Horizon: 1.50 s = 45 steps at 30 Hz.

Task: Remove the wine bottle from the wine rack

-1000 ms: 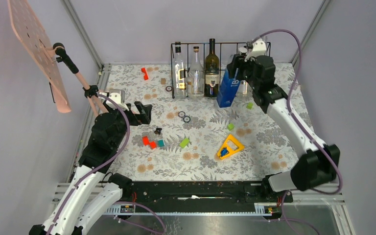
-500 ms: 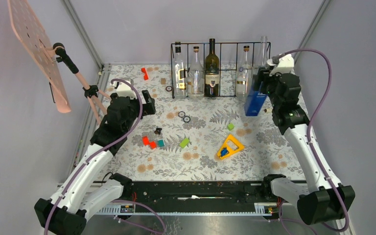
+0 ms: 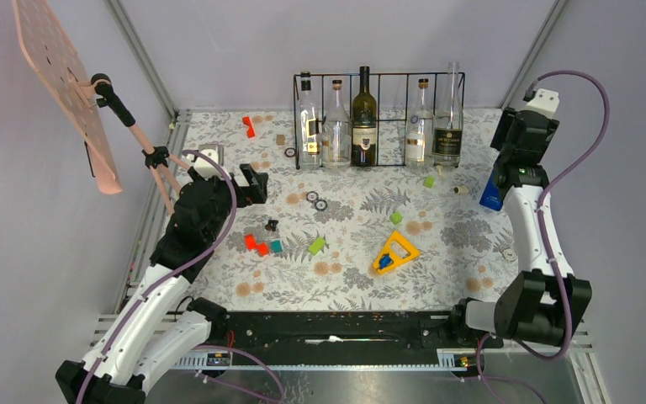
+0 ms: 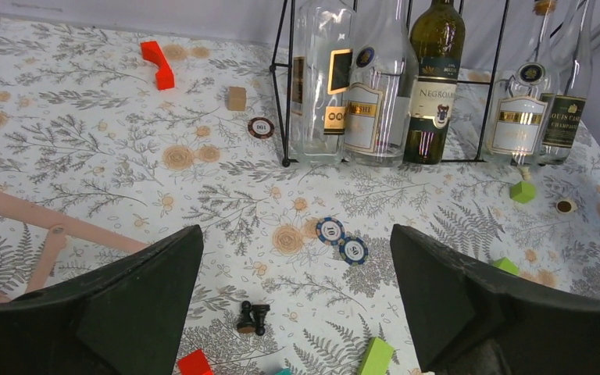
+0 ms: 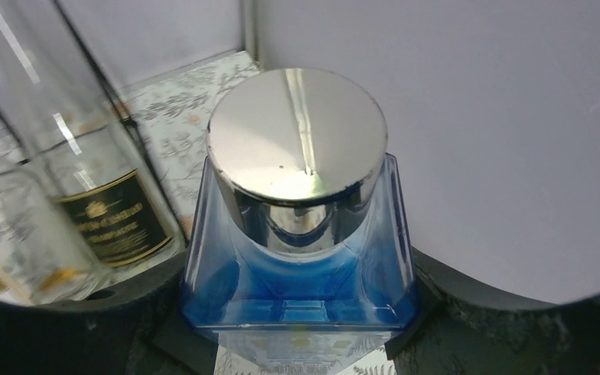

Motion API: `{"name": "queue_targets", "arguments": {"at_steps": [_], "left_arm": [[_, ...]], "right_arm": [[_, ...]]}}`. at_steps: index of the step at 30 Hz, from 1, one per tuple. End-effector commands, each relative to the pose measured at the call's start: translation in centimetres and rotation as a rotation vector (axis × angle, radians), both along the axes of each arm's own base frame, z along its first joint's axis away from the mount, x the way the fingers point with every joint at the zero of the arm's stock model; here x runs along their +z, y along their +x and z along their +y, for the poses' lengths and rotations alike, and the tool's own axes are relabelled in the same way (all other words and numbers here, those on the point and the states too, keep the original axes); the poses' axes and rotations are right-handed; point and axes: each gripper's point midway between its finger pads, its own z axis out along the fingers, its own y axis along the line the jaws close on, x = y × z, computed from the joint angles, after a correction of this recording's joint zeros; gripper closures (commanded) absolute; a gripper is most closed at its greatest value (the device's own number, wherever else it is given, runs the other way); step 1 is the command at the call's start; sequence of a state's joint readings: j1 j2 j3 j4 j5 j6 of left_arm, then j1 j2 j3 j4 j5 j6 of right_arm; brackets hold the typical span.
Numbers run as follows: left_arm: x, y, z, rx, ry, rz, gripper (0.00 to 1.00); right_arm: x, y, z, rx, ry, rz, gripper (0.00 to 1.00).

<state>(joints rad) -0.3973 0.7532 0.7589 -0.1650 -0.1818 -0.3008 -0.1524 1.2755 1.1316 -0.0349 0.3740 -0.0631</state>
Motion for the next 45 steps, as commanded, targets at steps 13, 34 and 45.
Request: {"name": "queue_targets", "arguments": {"at_steps": [13,34,45], "left_arm": [[1.3,-0.4,-0.8,-0.051,-0.041,-0.074,0.01],[0.4,-1.3,-4.7,-0.309,0.045,0.037,0.01],[1.9,-1.7,-5.0,-0.322,0.007,-0.034,0.01]], "right_arm": [[9.2,4.7,-3.5,-0.051,-0.108,-0.402,1.0],[14.8,-2.1,17.0,0.609,0.058,-0.451,1.0],[10.9,-9.7,34.0,1.238,0.299,-0.402,1.0]]}}
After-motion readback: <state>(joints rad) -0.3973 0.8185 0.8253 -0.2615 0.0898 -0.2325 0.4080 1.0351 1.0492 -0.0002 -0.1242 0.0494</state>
